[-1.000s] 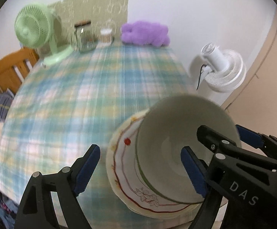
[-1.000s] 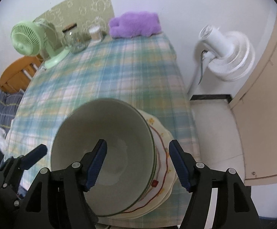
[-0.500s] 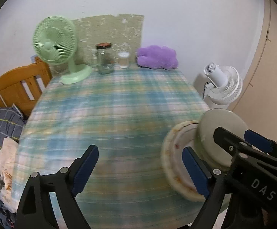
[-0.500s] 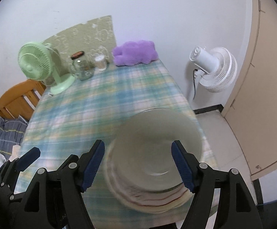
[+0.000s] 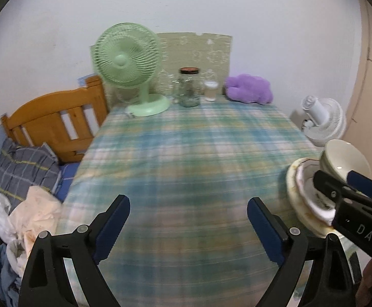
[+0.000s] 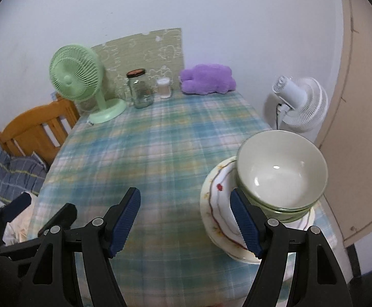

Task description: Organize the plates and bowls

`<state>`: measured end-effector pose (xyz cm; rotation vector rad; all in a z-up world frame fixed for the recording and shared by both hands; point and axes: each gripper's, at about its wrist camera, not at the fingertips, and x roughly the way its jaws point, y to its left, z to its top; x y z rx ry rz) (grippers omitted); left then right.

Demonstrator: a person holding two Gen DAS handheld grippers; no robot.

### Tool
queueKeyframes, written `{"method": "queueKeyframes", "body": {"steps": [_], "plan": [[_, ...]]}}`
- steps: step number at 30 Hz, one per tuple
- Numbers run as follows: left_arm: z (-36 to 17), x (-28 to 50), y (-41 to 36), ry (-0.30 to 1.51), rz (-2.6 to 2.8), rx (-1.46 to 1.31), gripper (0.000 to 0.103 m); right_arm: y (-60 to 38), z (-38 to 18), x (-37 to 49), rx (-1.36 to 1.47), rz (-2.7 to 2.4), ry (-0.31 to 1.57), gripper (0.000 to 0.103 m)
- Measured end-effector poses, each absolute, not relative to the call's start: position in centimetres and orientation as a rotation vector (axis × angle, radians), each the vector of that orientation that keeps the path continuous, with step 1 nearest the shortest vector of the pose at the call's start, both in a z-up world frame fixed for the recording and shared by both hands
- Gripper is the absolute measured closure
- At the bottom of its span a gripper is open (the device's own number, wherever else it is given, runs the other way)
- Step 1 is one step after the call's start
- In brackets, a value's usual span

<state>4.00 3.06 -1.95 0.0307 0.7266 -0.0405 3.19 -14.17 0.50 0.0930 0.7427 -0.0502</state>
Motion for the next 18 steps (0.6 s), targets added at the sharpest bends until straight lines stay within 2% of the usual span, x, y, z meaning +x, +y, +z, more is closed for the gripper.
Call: {"method": "queueKeyframes", "body": {"steps": [11,18], "plan": [[-4.9,0.9,4.9,0.713,-0.006,0.002,0.009,-12.1,-3.1,0.6,0.042,-0.016,0.712,0.028],[-5.4,-1.2,4.8,0.689,-0.003,0.013,0.009,-11.6,-3.2,-2.0,0.039,-0.011,0.676,0.027]]}}
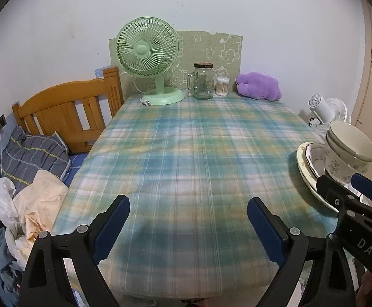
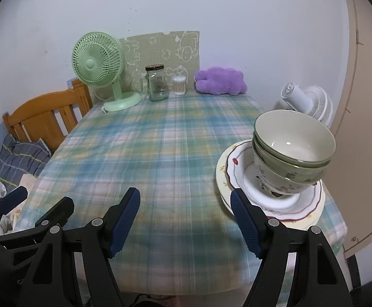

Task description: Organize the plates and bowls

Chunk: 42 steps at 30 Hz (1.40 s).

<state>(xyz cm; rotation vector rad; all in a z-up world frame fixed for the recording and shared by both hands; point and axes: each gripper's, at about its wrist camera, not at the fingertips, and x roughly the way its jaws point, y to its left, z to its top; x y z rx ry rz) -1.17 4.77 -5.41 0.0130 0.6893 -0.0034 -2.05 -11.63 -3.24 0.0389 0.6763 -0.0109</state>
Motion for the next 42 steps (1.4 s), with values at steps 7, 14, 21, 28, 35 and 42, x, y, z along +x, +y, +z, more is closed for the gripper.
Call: {"method": "queueKeyframes", "body": {"steps": [7,14,21,28,35,42], "plan": [[-5.6,-2.3,4.6,0.657,-0.008,0.010,0.009,-11.7,-3.8,-3.5,0.024,-0.020,0.665,0.024],[-5.1,-2.9,4.4,0.626,-0.007,-0.003,0.006,-12.1,-3.3,-4.5,0.018,-0.029,0.631,0.021],[-4.7,-3.4,4.1,0.604,-0.006,0.014,0.005,-12.6,-2.9,-5.1,0.023,-0.049,0.615,0.019],[-4.5,-3.7,4.1,0.597,-0.004,0.021,0.005,-12.6,-2.7,-5.4,0.028,-0.051,0.610,0.018],[-4.5,-4.0,4.4,0.599,0.013,0.028,0.003,-12.4,-2.7,-5.7,0.029,-0.049,0.616,0.018],[-4.4,-4.6,4.8,0.588,0.032,0.037,0.002,-12.0,-2.7,-6.0,0.029,-0.040,0.618,0.018]]}}
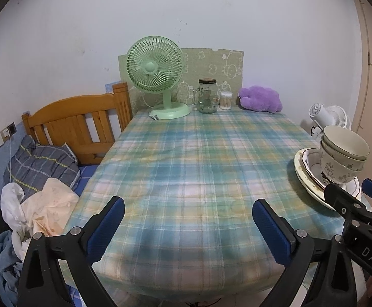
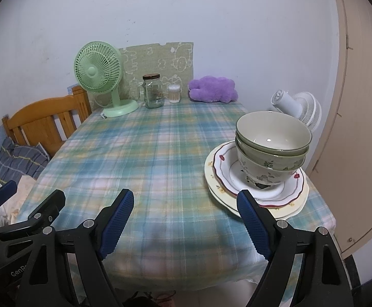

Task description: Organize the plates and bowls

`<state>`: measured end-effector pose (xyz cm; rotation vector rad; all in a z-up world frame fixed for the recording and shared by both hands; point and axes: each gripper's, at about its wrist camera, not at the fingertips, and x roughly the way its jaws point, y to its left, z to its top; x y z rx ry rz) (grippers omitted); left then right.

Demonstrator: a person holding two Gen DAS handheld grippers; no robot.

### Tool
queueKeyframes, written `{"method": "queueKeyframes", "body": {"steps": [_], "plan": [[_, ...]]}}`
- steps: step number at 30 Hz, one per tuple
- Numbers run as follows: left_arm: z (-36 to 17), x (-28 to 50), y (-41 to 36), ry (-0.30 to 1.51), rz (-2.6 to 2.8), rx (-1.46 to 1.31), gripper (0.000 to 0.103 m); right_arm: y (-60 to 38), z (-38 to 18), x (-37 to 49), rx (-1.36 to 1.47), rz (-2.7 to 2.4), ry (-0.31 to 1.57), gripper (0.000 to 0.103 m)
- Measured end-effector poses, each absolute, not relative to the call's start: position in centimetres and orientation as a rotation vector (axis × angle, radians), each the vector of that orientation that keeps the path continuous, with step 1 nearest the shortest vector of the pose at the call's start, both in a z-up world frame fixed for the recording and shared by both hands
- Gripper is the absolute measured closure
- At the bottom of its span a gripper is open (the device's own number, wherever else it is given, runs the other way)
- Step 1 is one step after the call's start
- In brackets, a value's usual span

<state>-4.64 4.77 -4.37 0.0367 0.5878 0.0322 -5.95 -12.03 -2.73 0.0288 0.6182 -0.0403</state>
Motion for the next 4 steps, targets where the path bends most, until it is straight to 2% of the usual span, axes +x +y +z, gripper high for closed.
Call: {"method": "queueKeyframes", "body": {"steps": [4], "plan": [[-4.20,-4.76,4.83,0.590,0.029,0.041,0.002,-11.85,-2.55,-6.18,0.029,-0.040,0.618,0.018]]}}
